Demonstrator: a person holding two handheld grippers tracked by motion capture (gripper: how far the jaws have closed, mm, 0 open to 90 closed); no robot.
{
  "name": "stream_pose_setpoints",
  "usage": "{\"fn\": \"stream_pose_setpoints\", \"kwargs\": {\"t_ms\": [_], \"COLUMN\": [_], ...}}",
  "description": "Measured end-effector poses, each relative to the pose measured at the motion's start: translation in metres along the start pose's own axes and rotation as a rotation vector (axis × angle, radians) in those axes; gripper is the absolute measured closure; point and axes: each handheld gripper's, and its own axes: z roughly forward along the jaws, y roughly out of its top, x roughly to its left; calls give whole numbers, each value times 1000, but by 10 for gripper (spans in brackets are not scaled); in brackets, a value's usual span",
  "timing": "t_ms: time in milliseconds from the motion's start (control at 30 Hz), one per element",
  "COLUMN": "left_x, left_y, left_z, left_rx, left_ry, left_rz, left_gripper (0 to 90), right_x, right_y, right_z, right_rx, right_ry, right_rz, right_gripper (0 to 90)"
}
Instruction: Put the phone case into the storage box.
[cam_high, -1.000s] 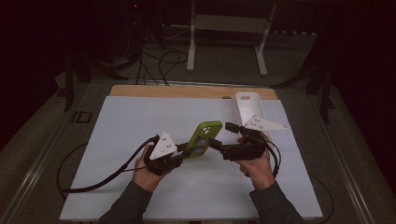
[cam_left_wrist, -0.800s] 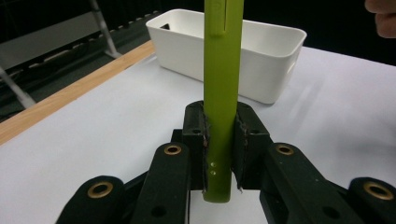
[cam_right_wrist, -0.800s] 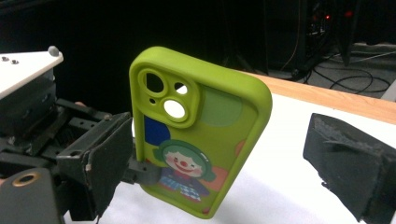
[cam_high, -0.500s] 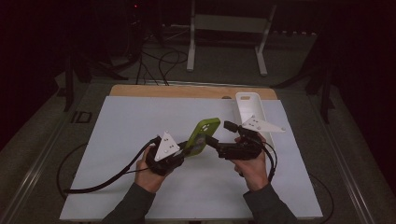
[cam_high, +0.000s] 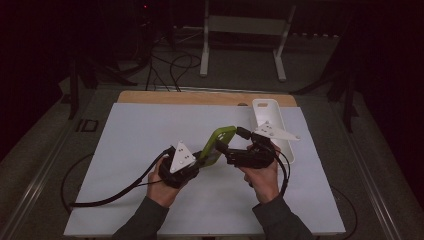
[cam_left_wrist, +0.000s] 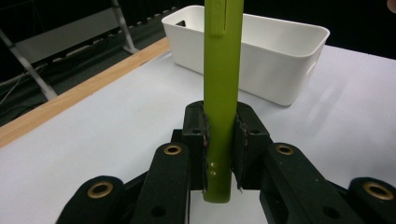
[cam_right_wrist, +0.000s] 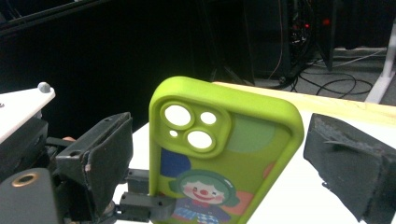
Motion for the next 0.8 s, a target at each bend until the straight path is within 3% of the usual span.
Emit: {"fn": "stream_pose_setpoints", "kwargs": {"t_ms": [800], "left_x": [-5], "left_y": [0], "left_z": [3], "left_rx": [-8], "left_ry": [68], "left_rz": [-14], "left_gripper": [782], "right_x": [4], "right_y": [-4], "right_z": [13], "right_rx": [-29], "right_ry": [-44], "right_rz": [67], "right_gripper": [86]}}
